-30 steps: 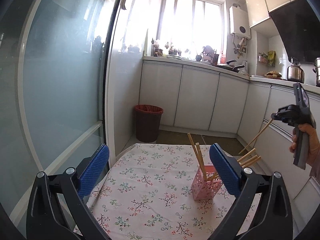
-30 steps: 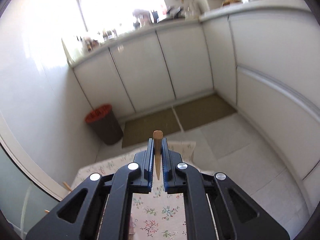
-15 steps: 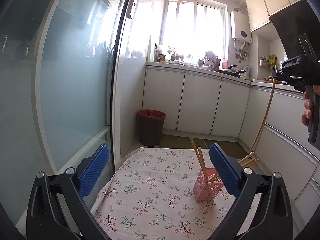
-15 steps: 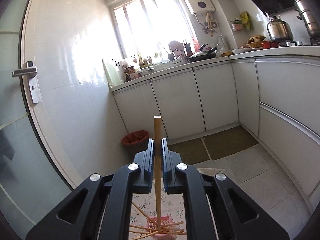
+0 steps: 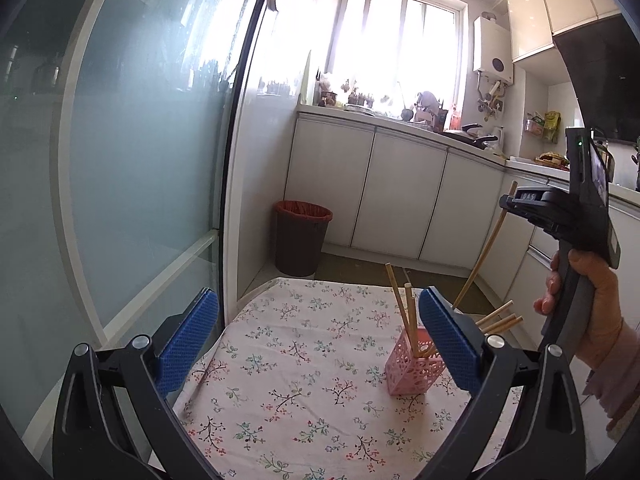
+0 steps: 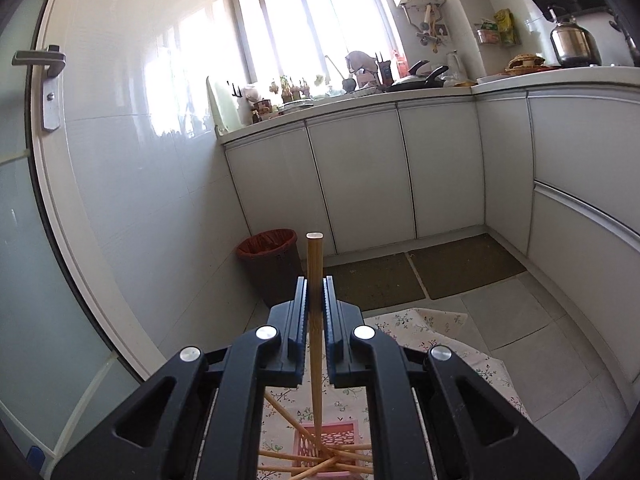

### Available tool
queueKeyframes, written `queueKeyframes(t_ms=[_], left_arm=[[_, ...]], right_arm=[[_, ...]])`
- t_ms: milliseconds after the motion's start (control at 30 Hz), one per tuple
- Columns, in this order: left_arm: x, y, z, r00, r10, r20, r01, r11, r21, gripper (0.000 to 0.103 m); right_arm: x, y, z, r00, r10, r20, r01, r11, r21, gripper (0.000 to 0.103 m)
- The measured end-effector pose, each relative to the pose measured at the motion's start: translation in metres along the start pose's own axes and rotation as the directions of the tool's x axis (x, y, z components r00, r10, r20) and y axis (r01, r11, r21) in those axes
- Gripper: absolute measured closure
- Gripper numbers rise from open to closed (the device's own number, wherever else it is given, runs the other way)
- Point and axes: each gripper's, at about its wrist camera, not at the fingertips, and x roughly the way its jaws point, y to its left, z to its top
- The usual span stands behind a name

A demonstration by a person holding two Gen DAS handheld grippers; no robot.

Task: Organize utensils
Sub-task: 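Lower the wooden chopstick into the pink basket and open the right tool, then move both open tools down to the black gold-banded chopsticks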

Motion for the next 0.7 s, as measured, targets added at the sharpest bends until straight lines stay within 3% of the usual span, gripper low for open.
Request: queueKeyframes(t_ms=[167,300,367,433,633,700], left_arm=[[0.002,0.003,0.001,1.0,0.002,-0.01,-0.002,1.0,-0.011,0.007],[0.002,0.002,0.001,1.0,0.005,-0.012,-0.005,1.0,-0.007,0.007],[0.001,-0.001,0.001,1.0,0.008,-0.015,-0.008,1.0,0.004,0.007],[0.0,-0.006,0.002,1.0,0.005,-0.015,-0.005,1.0,0.015,0.007],[-0.016,-0.025,0.011,1.0,0.006,-0.006,-0.005,1.0,0.028,0.007],[-0.022,-0.029,0.017,1.0,-0.004,-0.015,0.004,1.0,0.008,0.007]], right_arm=[[0.014,0.011,-0.024,1.0,-0.008,0.021,0.01,0.997,-0.075,0.096],[0.018,0.025,-0.046,1.0,-0.001,-0.011,-0.001,0.991,-0.136,0.095],[0.006,0.029,-0.048,1.0,0.001,0.008,0.0,0.989,-0.148,0.091],[-0.014,0.032,-0.043,1.0,-0.004,0.029,0.009,0.987,-0.158,0.077],[-0.077,0.029,-0.03,0.997,-0.053,0.051,0.06,0.986,-0.156,0.077],[-0.098,0.024,-0.031,0.996,-0.068,0.054,0.076,0.986,-0.15,0.071]])
